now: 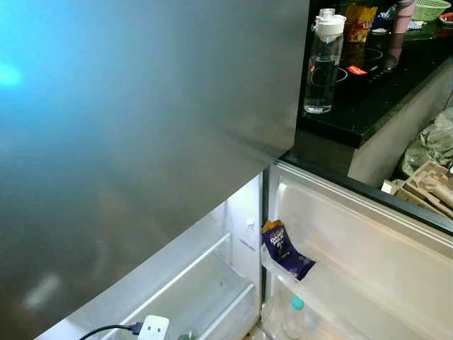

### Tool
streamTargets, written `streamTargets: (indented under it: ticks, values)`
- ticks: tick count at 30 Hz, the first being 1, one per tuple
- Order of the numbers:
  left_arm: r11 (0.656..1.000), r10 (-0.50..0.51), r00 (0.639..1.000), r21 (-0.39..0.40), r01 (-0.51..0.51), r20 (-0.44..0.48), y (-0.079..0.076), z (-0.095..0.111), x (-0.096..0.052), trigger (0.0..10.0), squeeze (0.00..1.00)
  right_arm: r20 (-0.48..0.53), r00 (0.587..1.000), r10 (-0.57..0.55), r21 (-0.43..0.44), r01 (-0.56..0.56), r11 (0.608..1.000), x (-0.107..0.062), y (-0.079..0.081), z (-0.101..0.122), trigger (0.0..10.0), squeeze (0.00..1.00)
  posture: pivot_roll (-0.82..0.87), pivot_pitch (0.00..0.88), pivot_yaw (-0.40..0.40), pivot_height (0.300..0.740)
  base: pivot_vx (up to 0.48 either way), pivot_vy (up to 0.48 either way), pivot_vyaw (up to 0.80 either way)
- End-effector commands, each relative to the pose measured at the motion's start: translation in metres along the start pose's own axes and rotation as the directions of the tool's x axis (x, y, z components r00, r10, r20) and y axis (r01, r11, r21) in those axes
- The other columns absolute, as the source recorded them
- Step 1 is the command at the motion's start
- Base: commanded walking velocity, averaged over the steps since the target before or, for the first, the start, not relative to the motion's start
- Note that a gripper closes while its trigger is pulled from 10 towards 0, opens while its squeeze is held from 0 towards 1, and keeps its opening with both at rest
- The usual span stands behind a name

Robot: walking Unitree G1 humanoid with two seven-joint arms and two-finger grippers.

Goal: Restocking fridge

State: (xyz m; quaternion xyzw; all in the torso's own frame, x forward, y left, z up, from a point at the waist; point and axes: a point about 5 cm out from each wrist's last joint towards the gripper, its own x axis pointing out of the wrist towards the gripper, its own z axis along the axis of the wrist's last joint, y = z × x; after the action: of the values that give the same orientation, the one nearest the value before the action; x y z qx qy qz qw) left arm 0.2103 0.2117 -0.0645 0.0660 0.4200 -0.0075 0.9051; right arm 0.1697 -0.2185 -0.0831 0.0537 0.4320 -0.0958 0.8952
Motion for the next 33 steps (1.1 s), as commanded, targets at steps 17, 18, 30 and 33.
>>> streamTargets:
  ticks: [17, 18, 30, 33]
  values:
    - [0.999, 0.003, 1.0, -0.039, -0.003, -0.009, -0.002, -0.006, -0.001, 10.0, 0.0, -0.004, 1.0, 0.011, -0.008, -0.011, 1.0, -0.001, 0.002, -0.003, 10.0, 0.0, -0.1, 0.135, 0.072, 0.721, 0.0, 0.0, 0.0]
    - [1.0, -0.001, 1.0, -0.03, 0.001, -0.01, -0.002, -0.006, -0.001, 10.0, 0.0, 0.0, 1.0, 0.011, 0.004, -0.011, 1.0, -0.001, 0.003, -0.003, 10.0, 0.0, -0.1, 0.128, 0.061, 0.721, 0.0, 0.0, 0.0]
    - [0.997, 0.016, 1.0, -0.071, -0.017, -0.017, -0.002, -0.01, -0.002, 10.0, 0.0, -0.038, 0.999, 0.028, -0.02, -0.029, 0.999, 0.0, 0.02, -0.01, 10.0, 0.0, -0.1, 0.141, 0.073, 0.721, 0.0, 0.0, 0.0]
    - [0.999, -0.011, 1.0, -0.052, 0.011, -0.011, -0.004, -0.008, -0.001, 10.0, 0.0, -0.026, 0.999, 0.022, 0.01, -0.022, 1.0, 0.0, 0.021, -0.009, 10.0, 0.0, -0.1, 0.142, 0.062, 0.721, 0.0, 0.0, 0.0]
